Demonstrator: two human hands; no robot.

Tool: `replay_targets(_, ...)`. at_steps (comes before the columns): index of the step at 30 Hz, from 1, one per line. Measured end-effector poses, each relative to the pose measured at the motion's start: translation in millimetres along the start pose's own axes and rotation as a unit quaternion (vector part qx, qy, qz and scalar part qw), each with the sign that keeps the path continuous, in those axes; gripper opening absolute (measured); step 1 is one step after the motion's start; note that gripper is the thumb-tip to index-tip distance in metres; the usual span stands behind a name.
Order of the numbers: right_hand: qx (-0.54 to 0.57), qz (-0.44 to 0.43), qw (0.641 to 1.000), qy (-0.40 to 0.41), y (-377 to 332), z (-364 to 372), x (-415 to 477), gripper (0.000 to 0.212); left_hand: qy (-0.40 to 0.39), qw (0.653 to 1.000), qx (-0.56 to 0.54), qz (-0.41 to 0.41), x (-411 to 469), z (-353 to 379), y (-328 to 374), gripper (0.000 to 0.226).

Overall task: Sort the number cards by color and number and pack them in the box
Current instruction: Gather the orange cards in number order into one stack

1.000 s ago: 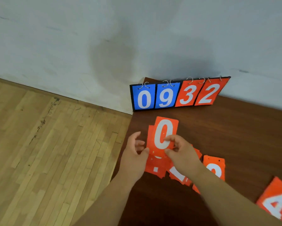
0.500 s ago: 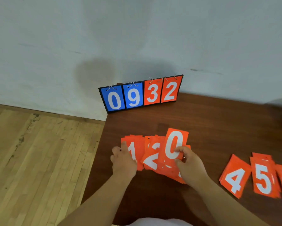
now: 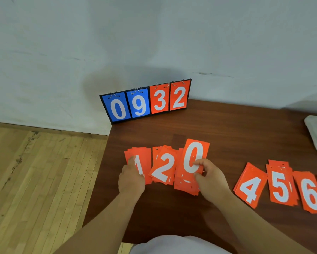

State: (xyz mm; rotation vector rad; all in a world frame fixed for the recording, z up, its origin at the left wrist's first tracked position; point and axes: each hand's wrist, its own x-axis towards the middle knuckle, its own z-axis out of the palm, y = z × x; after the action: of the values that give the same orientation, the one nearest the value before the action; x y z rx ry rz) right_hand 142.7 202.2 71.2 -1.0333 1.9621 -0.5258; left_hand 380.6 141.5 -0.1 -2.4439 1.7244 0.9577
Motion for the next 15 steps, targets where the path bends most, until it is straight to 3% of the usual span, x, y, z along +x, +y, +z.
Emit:
replay_targets(5, 0.002, -0.003, 1.000, 0.011, 1, -6, 0, 0.031, 0.005, 0.983, -0.174, -0.064, 4, -18, -7, 0.085)
replay_targets(12, 0.042, -0.005, 0.999, 0.028, -28, -1, -1, 0.031, 0.075, 0.959, -0.269, -0.047, -18, -54, -31, 0.067)
replay_targets(15, 0.128, 0.017, 0.992, 0.011, -42, 4, -1, 0.030, 0.069, 0.951, -0.301, -0.031, -36, -62, -25, 0.061)
